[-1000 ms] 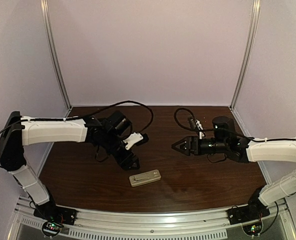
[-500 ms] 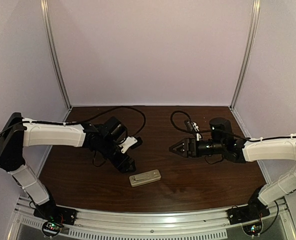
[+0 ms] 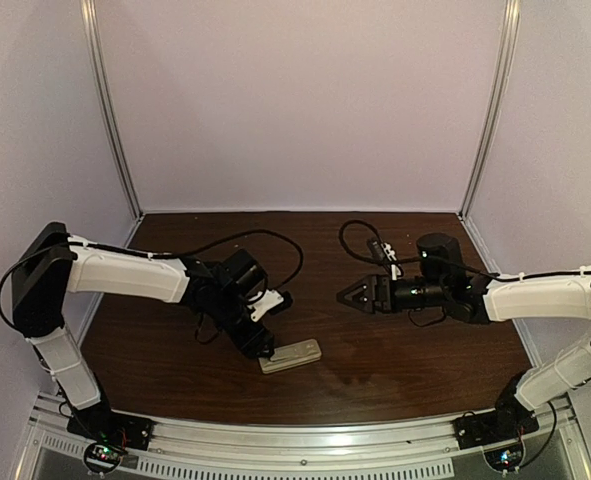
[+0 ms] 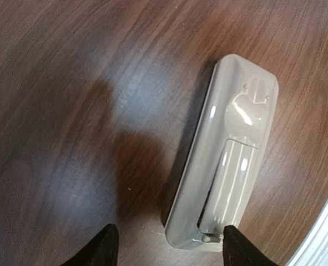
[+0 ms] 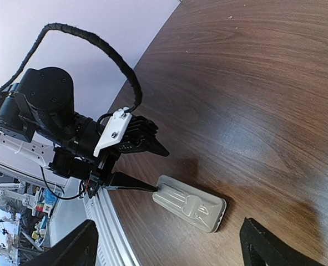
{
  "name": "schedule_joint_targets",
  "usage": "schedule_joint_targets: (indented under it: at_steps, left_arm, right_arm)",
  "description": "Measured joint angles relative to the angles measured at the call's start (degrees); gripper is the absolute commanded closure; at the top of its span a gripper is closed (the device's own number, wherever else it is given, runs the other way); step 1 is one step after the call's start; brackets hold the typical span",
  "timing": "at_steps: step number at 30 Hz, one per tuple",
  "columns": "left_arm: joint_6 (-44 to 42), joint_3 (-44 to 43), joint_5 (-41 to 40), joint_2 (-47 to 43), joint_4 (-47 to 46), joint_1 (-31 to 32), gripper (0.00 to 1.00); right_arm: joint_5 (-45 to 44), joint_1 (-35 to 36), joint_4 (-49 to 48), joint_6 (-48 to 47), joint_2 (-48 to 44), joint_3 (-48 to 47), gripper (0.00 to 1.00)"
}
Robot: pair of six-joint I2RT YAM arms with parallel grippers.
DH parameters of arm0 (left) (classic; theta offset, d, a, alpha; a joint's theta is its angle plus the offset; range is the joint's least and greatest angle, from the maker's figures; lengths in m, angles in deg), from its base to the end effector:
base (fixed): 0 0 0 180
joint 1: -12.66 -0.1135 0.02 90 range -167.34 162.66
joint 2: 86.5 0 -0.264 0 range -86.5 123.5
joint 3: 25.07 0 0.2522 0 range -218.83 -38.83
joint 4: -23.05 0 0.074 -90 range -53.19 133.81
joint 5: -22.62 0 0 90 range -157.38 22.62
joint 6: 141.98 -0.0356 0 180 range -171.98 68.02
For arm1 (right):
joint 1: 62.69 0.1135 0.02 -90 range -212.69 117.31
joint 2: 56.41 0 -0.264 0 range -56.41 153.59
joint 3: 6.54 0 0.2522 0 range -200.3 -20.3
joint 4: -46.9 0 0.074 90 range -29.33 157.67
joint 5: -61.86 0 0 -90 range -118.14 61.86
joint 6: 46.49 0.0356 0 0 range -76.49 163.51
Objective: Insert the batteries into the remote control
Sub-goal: Load the battery cover onto the remote control without the battery cover.
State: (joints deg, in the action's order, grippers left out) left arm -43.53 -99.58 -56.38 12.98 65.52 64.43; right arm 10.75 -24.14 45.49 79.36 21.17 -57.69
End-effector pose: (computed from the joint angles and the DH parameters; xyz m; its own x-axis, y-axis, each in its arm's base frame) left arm 0.2013 -0.2665 0.1668 -0.6852 0.6367 -0.3536 0.7236 0.6506 -0.2307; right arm 0.2060 0.1927 0.2161 -0.8128 -0.0648 -0.5790 -0.5601 0.3604 0.7459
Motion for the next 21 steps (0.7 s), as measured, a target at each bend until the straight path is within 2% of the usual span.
schedule_joint_targets:
  at_steps: [6,21]
  left_arm:
    - [0.07,-0.33,-1.73,2.23,-0.17,0.5,0.42]
    - [0.07,-2.91,-5.7,4.5,-1.9,3.48,0.4]
  right_arm:
    - [-0.04,0.0,1.14,-0.7,0.0,0.0,0.1]
    - [-0.44,0.0,3.43,-1.79,-0.31,0.0,0.08]
